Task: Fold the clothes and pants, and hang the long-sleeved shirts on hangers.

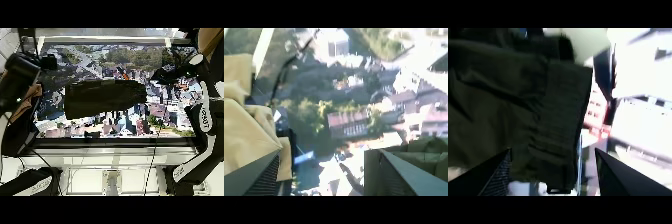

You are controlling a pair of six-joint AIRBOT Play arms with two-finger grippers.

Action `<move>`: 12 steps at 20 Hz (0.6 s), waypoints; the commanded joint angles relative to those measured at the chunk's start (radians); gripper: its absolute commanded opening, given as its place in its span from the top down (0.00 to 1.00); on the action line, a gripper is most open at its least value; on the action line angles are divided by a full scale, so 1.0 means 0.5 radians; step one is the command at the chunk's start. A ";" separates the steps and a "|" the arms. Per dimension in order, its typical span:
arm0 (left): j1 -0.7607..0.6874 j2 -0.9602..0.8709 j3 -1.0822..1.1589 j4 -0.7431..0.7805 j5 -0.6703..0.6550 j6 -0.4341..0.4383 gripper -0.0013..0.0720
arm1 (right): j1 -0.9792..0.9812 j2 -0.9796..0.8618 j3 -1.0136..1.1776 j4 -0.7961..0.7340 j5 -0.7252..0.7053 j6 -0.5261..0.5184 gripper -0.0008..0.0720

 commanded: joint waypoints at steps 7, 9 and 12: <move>0.000 0.053 -0.002 -0.021 -0.024 0.000 0.03 | 0.013 -0.488 -0.056 0.476 0.055 -0.145 0.02; 0.000 0.044 -0.002 -0.021 -0.029 0.000 0.03 | 0.063 -0.525 -0.056 0.475 -0.009 -0.144 0.02; 0.000 0.036 -0.002 -0.021 -0.029 0.000 0.03 | 0.143 -0.546 -0.046 0.474 -0.069 -0.144 0.03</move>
